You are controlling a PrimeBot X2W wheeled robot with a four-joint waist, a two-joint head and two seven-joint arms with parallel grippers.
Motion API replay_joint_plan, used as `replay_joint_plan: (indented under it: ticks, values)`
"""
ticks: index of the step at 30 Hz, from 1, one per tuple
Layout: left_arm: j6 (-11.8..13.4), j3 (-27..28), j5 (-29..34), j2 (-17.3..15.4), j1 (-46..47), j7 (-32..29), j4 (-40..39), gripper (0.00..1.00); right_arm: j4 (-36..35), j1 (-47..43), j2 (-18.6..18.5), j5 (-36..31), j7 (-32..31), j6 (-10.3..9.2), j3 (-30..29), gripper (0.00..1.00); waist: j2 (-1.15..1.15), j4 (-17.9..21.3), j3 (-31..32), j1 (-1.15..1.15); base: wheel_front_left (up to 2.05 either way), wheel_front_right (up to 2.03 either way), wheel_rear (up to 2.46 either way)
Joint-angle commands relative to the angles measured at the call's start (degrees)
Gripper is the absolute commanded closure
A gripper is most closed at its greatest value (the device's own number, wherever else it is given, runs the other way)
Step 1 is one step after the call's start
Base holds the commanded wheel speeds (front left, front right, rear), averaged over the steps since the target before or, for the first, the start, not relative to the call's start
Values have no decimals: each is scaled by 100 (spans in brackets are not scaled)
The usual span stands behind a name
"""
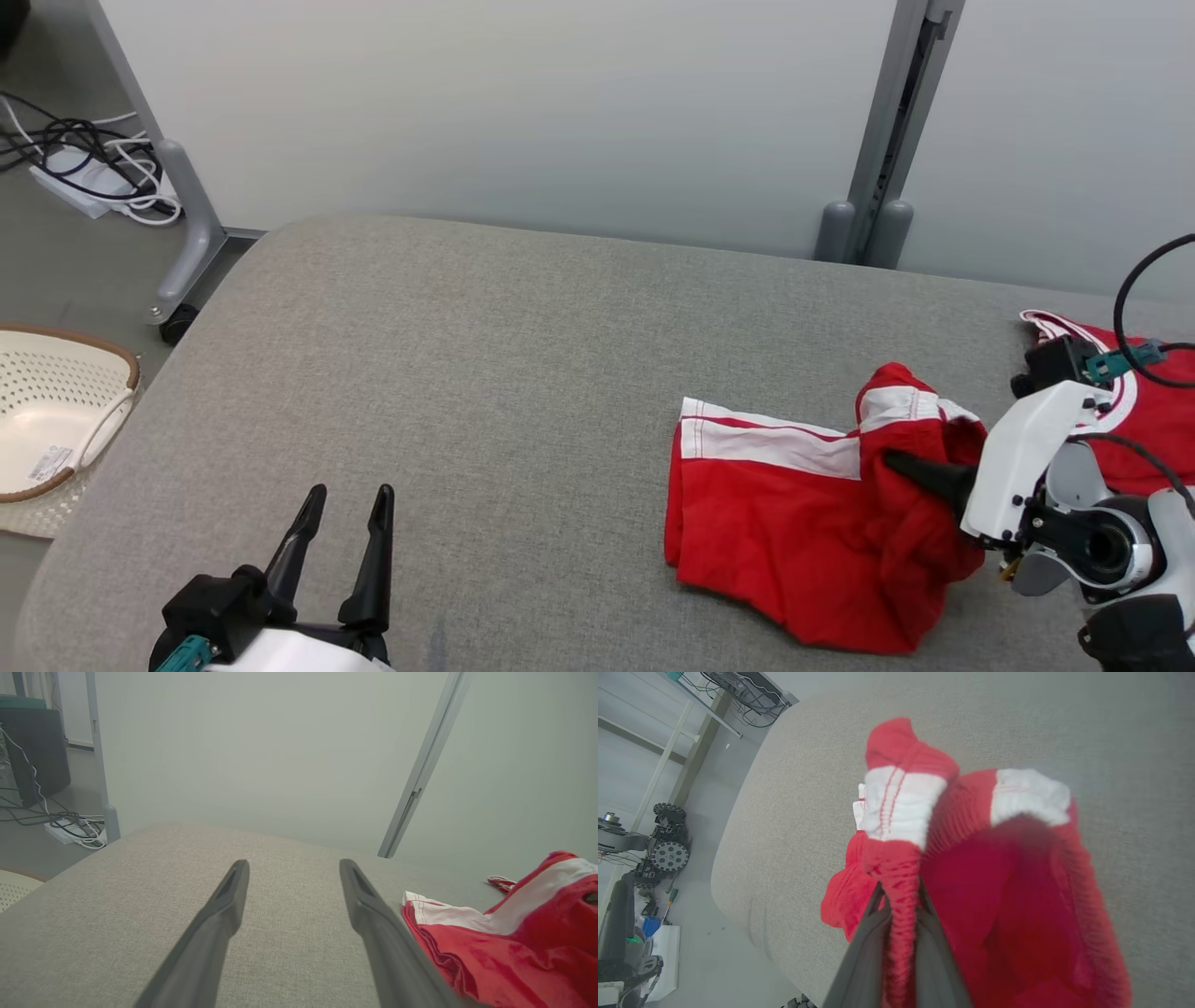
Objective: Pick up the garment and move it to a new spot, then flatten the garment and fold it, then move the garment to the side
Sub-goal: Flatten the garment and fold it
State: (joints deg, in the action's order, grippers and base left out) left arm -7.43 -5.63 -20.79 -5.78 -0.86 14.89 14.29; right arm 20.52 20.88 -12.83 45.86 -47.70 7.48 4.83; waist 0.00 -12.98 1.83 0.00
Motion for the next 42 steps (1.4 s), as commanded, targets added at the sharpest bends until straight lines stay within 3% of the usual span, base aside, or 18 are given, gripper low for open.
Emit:
replay_joint_plan:
  ticks: [1, 10, 20, 22, 25, 26, 27, 32, 38, 42]
  values:
    - [-12, -16, -39, 4, 70, 23, 14, 0, 14, 71, 84, -63, -51, 5, -50, 100, 0, -90, -18, 0, 0, 0, 0]
    - [-12, -78, -72, 17, 166, 23, 95, 0, 712, 528, 622, -485, -335, 4, -164, 100, 0, -416, -112, 0, 0, 0, 0]
    - [-12, -126, -120, 67, 243, 23, 159, 0, 1666, 1119, 814, -758, -290, 4, -148, 100, 0, -653, -166, 0, 0, 0, 0]
    - [-12, -128, -125, 68, 255, 23, 164, 0, 1829, 1207, 839, -765, -296, 5, -127, 90, 0, -683, -179, 0, 0, 0, 0]
    - [-12, -119, -128, 74, 257, 23, 176, 0, 1966, 1321, 886, -724, -269, 5, -2, 31, 0, -712, -194, 0, 0, 0, 0]
    - [-12, -116, -129, 74, 261, 23, 178, 0, 2013, 1334, 891, -696, -242, 4, 27, 4, 0, -715, -195, 0, 0, 0, 0]
    - [-12, -114, -129, 76, 260, 23, 183, 0, 2034, 1347, 897, -679, -206, 4, 70, 0, 0, -718, -189, 0, 0, 0, 0]
    - [-12, -104, -131, 50, 236, 23, 195, 0, 2005, 1374, 933, -427, -124, 5, 260, 0, 0, -702, -153, 0, 0, 0, 0]
    - [-12, -96, -95, 3, 169, 23, 217, 0, 1495, 1231, 891, 179, 93, 4, 623, 0, 0, -565, -25, 0, 0, 0, 0]
    - [-12, -80, -73, -11, 155, 23, 191, 0, 1005, 1116, 670, 467, 380, 5, 758, 0, 0, -449, -4, 0, 0, 0, 0]
